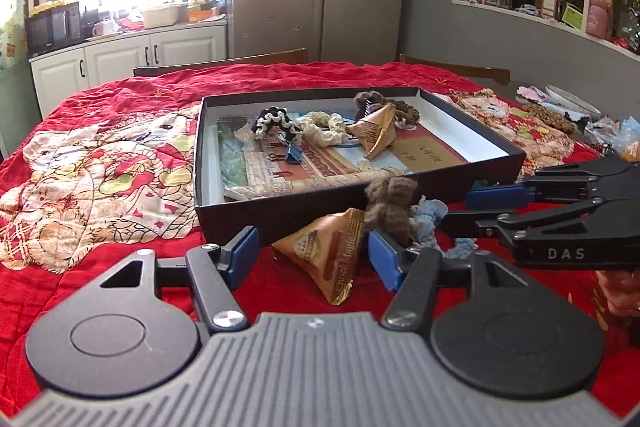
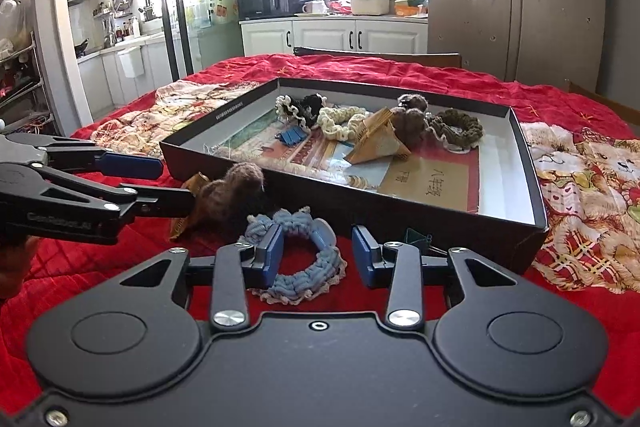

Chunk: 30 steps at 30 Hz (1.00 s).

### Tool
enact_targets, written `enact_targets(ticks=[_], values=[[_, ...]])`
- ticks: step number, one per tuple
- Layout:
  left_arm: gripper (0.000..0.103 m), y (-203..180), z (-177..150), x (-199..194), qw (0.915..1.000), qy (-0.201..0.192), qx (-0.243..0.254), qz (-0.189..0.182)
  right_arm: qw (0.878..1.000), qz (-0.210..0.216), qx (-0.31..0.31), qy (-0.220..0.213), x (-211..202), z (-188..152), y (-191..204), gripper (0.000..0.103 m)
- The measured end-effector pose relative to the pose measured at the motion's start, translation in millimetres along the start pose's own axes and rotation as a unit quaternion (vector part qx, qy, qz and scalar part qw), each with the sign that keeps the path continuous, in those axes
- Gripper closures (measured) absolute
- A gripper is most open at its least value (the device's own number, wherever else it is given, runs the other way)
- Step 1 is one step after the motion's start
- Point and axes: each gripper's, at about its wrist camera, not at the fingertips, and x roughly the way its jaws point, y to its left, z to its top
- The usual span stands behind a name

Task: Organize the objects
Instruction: 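Withdraw both grippers from the box toward the items on the quilt, then grasp tan snack packet with left gripper while right gripper grasps blue crochet scrunchie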

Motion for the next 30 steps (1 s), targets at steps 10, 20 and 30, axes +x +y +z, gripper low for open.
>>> enact_targets(ticks=[10, 20, 30], values=[[0.030, 4, -1, 15, 0.9998, 0.016, -0.013, -0.002, 1.000, -0.002, -0.010, 0.016, 9, -4, 4, 0.072], [0.032, 2, -2, 24, 0.9994, 0.025, -0.024, 0.005, 1.000, -0.001, -0.006, 0.024, 12, -5, 3, 0.076], [0.048, -1, -4, 25, 0.9988, 0.029, -0.035, 0.016, 1.000, 0.001, -0.003, 0.026, 13, -6, 2, 0.079]])
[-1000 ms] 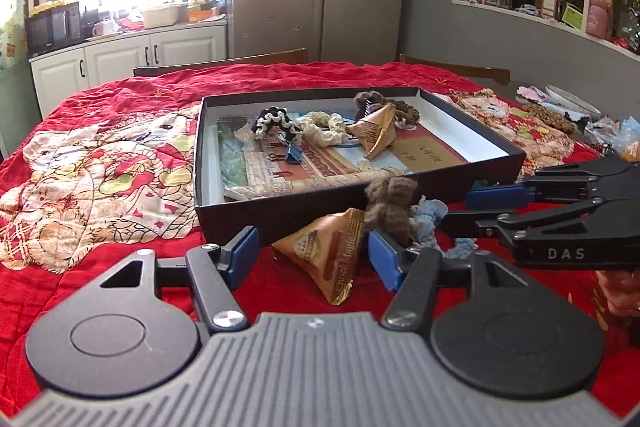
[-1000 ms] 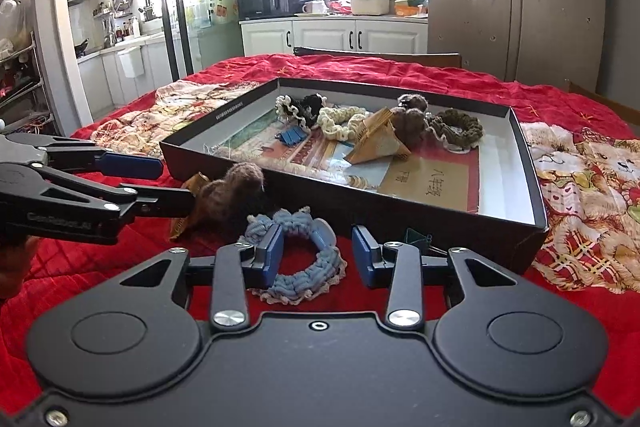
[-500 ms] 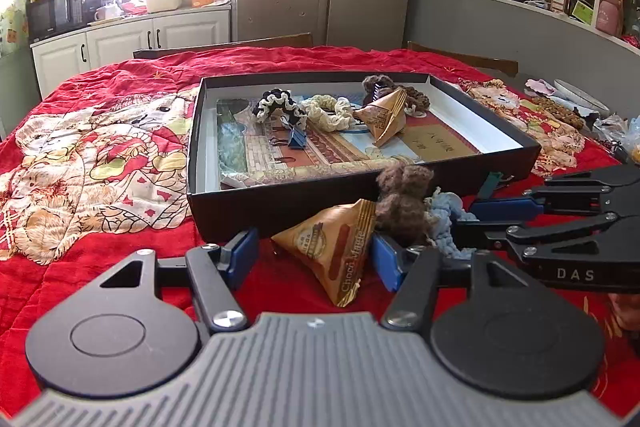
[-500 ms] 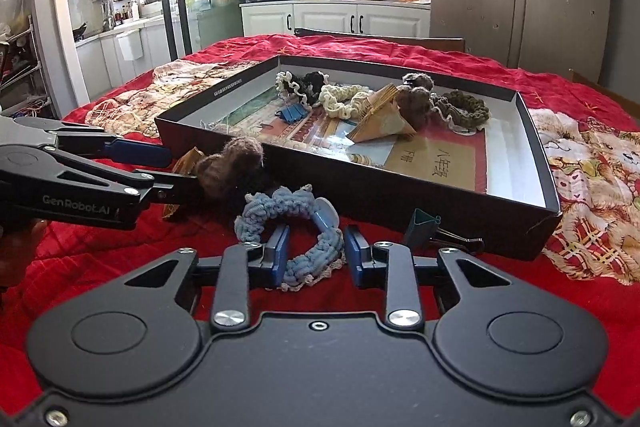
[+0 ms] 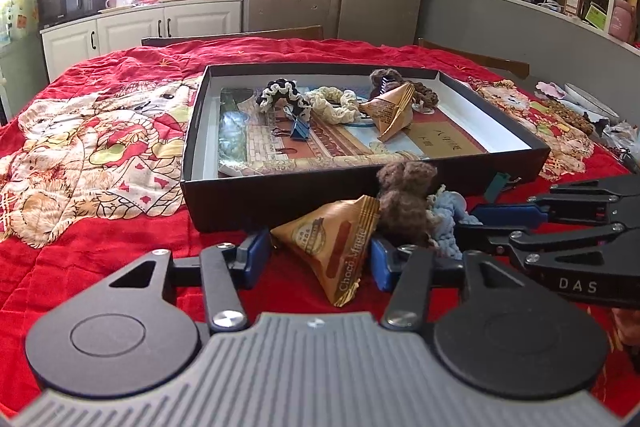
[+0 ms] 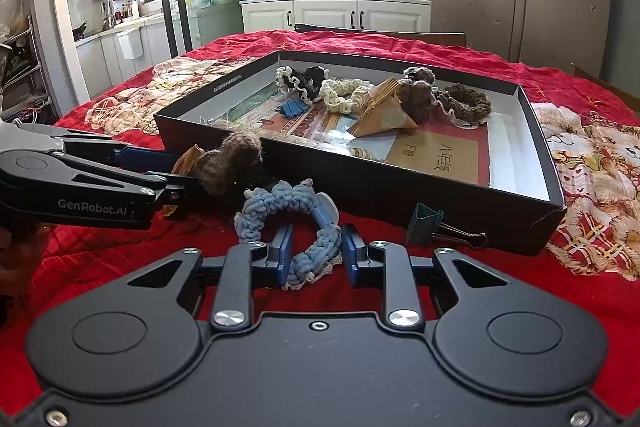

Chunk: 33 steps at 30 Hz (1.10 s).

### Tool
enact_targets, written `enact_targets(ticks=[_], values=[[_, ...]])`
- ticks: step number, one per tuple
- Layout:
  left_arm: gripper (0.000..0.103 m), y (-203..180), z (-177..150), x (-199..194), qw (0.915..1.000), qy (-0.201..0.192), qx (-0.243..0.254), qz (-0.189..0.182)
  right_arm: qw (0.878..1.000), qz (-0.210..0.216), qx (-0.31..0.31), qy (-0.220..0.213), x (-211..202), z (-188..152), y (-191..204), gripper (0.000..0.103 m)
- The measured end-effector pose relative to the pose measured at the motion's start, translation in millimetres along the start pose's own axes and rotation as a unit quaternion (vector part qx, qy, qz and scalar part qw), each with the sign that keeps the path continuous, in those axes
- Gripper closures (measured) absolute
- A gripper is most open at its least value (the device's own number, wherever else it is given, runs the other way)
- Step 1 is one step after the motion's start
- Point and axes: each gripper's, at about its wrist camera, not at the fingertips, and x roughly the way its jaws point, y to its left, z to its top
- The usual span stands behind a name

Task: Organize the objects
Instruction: 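Grasp tan snack packet with left gripper while right gripper grasps blue crochet scrunchie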

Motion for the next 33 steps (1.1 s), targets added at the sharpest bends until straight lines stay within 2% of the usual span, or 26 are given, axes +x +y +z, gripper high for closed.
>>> enact_targets(ticks=[20, 33], values=[[0.051, -4, -2, -7, 1.0000, -0.007, 0.007, 0.002, 1.000, 0.003, 0.000, -0.001, -1, -2, 1, 0.090], [0.052, -7, -2, -16, 0.9997, -0.019, 0.012, 0.006, 1.000, 0.011, -0.002, -0.015, -9, -1, 2, 0.091]])
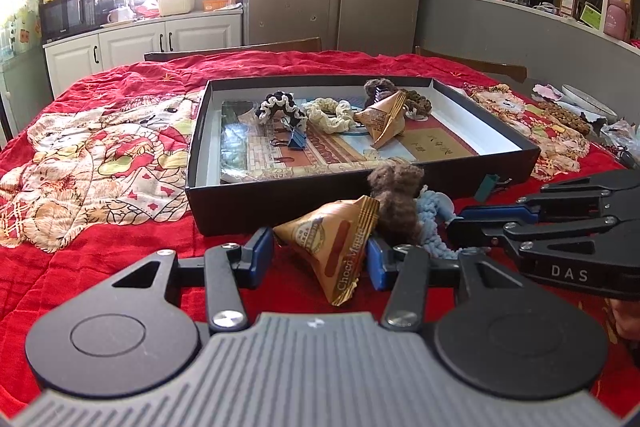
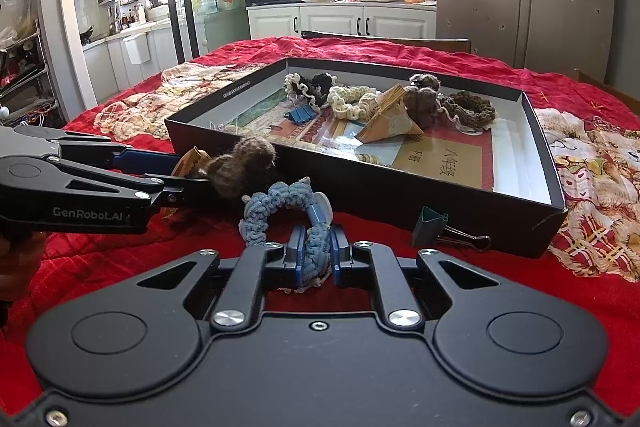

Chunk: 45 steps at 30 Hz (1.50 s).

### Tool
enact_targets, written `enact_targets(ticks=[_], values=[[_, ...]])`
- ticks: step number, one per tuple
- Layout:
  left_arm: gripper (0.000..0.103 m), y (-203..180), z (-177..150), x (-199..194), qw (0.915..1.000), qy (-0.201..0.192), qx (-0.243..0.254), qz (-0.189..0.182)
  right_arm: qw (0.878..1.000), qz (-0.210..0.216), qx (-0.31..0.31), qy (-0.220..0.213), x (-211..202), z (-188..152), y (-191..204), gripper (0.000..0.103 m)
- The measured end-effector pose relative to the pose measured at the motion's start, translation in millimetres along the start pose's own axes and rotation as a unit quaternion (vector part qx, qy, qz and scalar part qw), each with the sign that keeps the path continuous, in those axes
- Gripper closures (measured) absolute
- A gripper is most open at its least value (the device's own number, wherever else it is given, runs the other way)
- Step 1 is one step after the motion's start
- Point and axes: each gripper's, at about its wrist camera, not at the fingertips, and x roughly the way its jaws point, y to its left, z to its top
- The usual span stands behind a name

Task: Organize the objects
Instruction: 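Grasp tan snack packet with left gripper while right gripper grasps blue crochet scrunchie, then carry tan packet with left gripper while right gripper carries scrunchie over the box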

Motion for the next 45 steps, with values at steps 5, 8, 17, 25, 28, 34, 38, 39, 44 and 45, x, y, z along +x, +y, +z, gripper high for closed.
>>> enact_targets(ticks=[5, 8, 17, 25, 28, 34, 38, 39, 44, 45], values=[[0.052, 0, 2, -3, 1.0000, -0.005, 0.000, 0.000, 1.000, 0.007, 0.002, -0.015, -8, 4, -1, 0.091], [0.052, 0, 4, -6, 1.0000, -0.008, -0.002, -0.001, 1.000, 0.009, 0.006, -0.025, -12, 7, -4, 0.091], [0.052, -1, 15, -20, 0.9995, -0.031, 0.001, -0.007, 0.999, 0.018, 0.017, -0.042, -24, 13, -7, 0.091], [0.052, -2, 27, -28, 0.9988, -0.048, 0.007, -0.007, 0.998, 0.018, 0.017, -0.055, -33, 19, -8, 0.091], [0.052, -2, 30, -29, 0.9986, -0.051, 0.010, -0.007, 0.998, 0.017, 0.017, -0.061, -37, 21, -9, 0.091], [0.052, -4, 42, -27, 0.9981, -0.059, 0.016, -0.007, 0.997, 0.005, 0.010, -0.075, -47, 31, -14, 0.091], [0.052, -7, 53, -23, 0.9974, -0.068, 0.022, -0.007, 0.996, -0.010, 0.007, -0.088, -54, 41, -20, 0.091], [0.052, -8, 56, -22, 0.9972, -0.071, 0.023, -0.008, 0.996, -0.014, 0.006, -0.090, -55, 44, -22, 0.091], [0.052, -13, 70, -14, 0.9963, -0.080, 0.028, -0.013, 0.994, -0.037, 0.005, -0.100, -58, 56, -33, 0.091], [0.052, -13, 72, -12, 0.9962, -0.081, 0.028, -0.013, 0.994, -0.041, 0.006, -0.103, -58, 59, -36, 0.091]])
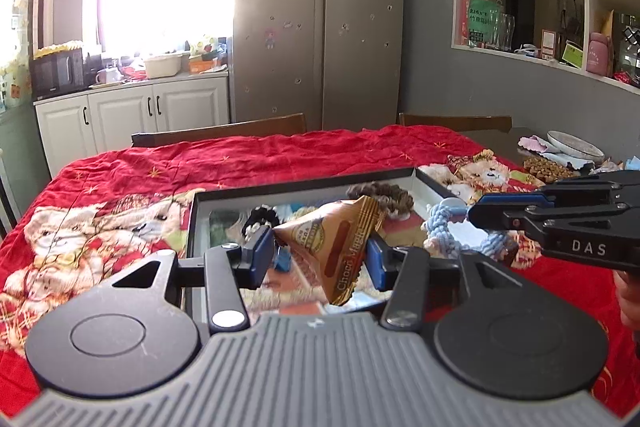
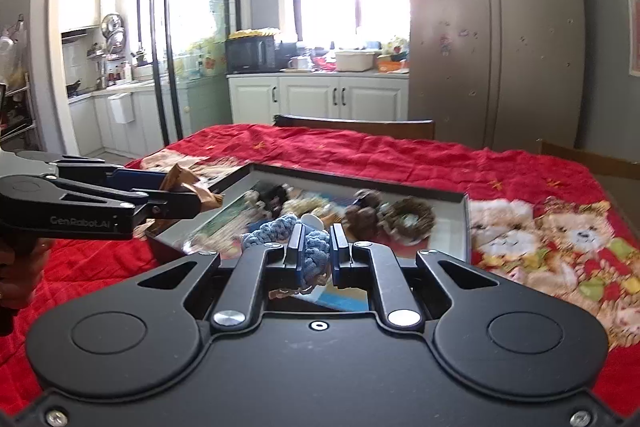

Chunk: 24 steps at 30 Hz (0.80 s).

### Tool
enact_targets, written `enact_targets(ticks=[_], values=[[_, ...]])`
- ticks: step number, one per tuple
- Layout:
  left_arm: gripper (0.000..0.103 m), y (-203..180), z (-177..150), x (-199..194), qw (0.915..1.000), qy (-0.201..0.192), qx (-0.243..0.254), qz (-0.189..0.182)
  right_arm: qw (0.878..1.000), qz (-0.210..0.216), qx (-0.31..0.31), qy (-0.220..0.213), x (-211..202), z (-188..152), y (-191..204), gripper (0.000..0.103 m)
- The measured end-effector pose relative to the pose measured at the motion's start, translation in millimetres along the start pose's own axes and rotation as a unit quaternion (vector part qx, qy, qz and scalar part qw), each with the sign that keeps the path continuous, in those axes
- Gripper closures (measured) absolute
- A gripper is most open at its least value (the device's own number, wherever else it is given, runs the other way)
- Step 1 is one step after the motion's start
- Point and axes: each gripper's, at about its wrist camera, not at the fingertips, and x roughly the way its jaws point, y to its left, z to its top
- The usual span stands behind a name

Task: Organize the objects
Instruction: 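Carry tan packet with left gripper while right gripper carries scrunchie over the box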

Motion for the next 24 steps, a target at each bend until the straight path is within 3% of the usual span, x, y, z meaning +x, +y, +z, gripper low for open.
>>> enact_targets(ticks=[13, 24], values=[[0.052, 1, 18, 50, 0.9997, 0.009, -0.015, 0.019, 0.998, -0.063, 0.030, 0.008, 41, 11, -37, 0.091], [0.052, 3, 19, 89, 0.9989, 0.027, -0.018, 0.035, 0.995, -0.081, 0.055, 0.030, 78, 2, -55, 0.091]])
